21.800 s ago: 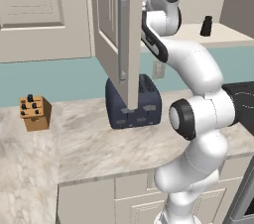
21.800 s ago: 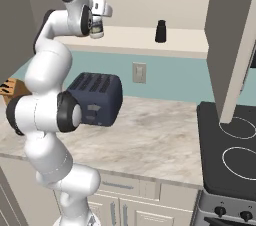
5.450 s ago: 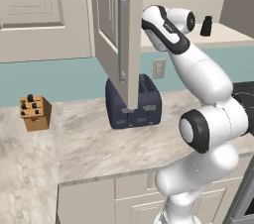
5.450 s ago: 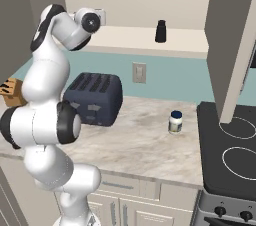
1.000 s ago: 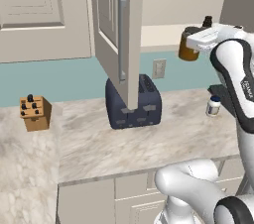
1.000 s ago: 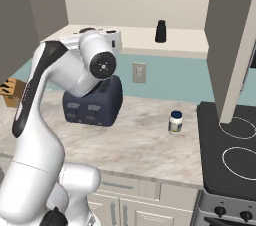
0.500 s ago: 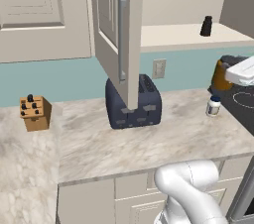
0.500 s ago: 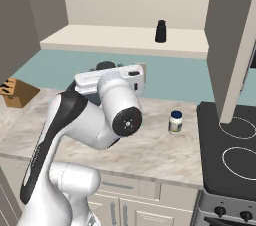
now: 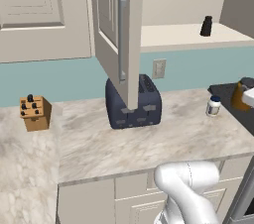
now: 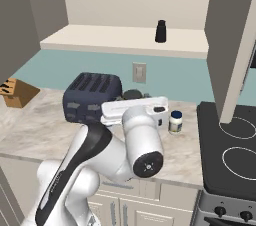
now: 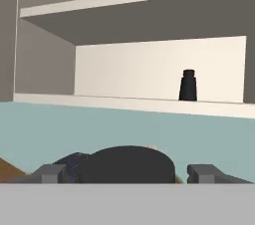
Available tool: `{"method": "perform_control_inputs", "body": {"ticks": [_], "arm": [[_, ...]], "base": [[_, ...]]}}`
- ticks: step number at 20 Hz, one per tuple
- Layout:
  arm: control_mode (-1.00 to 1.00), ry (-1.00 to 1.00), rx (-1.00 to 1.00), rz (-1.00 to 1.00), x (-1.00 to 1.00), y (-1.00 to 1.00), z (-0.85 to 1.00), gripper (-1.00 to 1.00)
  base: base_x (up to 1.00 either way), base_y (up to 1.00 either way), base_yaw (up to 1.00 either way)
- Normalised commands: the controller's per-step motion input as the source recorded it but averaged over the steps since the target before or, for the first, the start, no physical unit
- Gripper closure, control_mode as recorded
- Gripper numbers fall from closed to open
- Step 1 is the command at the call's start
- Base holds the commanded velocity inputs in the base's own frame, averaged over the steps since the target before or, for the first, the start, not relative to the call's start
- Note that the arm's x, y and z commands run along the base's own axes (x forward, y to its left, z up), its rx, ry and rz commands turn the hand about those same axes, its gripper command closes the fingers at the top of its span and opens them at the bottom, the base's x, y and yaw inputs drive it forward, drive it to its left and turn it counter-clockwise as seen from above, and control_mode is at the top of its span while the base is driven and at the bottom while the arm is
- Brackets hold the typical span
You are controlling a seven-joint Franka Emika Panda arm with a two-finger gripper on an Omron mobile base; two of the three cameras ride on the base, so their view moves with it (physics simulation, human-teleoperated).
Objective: Collect the turmeric, mayonnaise, and shaker from the cabinet and place them next to the stove.
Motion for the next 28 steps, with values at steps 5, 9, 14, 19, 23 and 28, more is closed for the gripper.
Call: {"method": "perform_control_inputs", "body": {"ticks": [5,9,14,19,23,28], "arm": [[-1.0,0.08,0.0,-0.05,0.1,-0.84,-0.42,1.0],[-1.0,0.08,-0.01,0.0,0.31,-0.6,-0.46,1.0],[-1.0,0.04,0.0,0.0,0.62,-0.35,-0.46,1.0],[-1.0,0.02,0.0,0.09,0.69,-0.29,-0.48,1.0],[-1.0,0.0,0.0,0.11,0.54,-0.3,-0.53,1.0],[-1.0,0.0,0.0,0.11,0.43,-0.35,-0.55,1.0]], "base": [[0.0,0.0,0.0],[0.0,0.0,0.0],[0.0,0.0,0.0],[0.0,0.0,0.0],[0.0,0.0,0.0],[0.0,0.0,0.0]]}}
